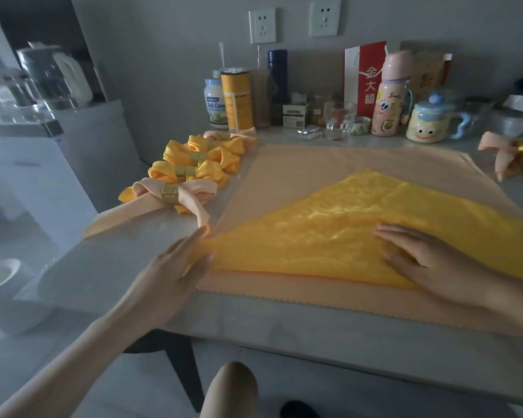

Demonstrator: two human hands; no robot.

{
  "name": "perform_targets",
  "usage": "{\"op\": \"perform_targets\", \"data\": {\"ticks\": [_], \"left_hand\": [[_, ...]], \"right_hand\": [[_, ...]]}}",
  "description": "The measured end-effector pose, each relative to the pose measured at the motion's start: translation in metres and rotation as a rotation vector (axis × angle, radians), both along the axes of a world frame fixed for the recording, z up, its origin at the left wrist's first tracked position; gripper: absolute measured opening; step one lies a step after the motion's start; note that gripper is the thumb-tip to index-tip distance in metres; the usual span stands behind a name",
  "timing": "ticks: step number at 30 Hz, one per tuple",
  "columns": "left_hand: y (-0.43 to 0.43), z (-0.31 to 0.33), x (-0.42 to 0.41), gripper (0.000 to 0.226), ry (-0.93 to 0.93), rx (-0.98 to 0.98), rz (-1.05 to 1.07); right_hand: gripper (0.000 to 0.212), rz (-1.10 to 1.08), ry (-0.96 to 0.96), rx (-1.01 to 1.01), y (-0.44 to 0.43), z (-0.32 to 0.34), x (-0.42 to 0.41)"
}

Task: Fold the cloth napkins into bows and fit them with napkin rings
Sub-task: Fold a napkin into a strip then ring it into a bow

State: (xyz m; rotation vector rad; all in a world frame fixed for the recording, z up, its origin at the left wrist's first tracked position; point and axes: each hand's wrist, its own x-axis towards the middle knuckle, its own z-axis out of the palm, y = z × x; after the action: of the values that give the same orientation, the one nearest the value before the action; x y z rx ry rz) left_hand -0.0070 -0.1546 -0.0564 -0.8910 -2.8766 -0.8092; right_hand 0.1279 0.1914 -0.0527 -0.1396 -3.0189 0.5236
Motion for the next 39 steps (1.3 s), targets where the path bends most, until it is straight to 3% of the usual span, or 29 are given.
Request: {"op": "perform_targets", "data": {"ticks": [2,4,7,12,15,17,20,22,25,28,32,35,37,39], "left_hand": [[0.002,0.002,-0.005,0.04,0.093,0.096,0.081],[0.004,0.001,-0.014,0.025,0.103,0.08,0.112],[0.007,-0.001,-0.019,0.02,0.125,0.072,0.156],[0.022,-0.001,-0.004,0.019,0.414,0.101,0.065],[0.046,-0.003,0.022,0.053,0.3,0.057,-0.156],[0.06,-0.01,0.037,0.072,0.291,-0.178,-0.269],[0.057,-0.014,0.038,0.097,0.172,-0.396,-0.236],[0.04,-0.01,0.029,0.097,0.092,-0.461,-0.196],[0.002,-0.004,0.015,0.089,0.026,-0.499,-0.173],[-0.028,0.0,0.009,0.094,-0.054,-0.512,-0.102],[-0.03,0.015,0.006,0.119,0.014,-0.312,0.067],[0.009,0.042,0.01,0.067,0.279,-0.047,-0.047],[0.059,0.057,0.007,0.043,0.211,0.033,-0.12],[0.116,0.061,-0.003,0.041,0.062,-0.043,-0.163]], "right_hand": [[0.05,-0.011,0.022,0.012,-0.002,0.004,-0.001],[0.05,0.005,0.042,0.024,-0.01,0.006,-0.006],[0.051,0.092,0.025,0.017,-0.028,0.008,-0.018],[0.07,0.172,-0.105,0.015,-0.04,0.009,-0.037],[0.076,0.16,-0.117,0.019,-0.038,0.007,-0.041],[0.076,0.159,-0.112,0.018,-0.038,0.005,-0.041],[0.074,0.168,-0.117,0.055,-0.038,0.001,-0.04],[0.073,0.167,-0.111,0.074,-0.038,-0.001,-0.039],[0.073,0.172,-0.097,0.098,-0.035,-0.003,-0.041],[0.092,0.183,-0.075,0.101,-0.033,-0.007,-0.043],[0.073,0.172,-0.133,-0.004,-0.037,0.004,-0.043],[0.056,0.078,-0.09,-0.273,-0.029,0.02,-0.048],[0.045,-0.024,0.01,-0.327,-0.008,0.027,-0.058],[0.04,-0.156,0.089,-0.235,0.022,0.028,-0.073]]}}
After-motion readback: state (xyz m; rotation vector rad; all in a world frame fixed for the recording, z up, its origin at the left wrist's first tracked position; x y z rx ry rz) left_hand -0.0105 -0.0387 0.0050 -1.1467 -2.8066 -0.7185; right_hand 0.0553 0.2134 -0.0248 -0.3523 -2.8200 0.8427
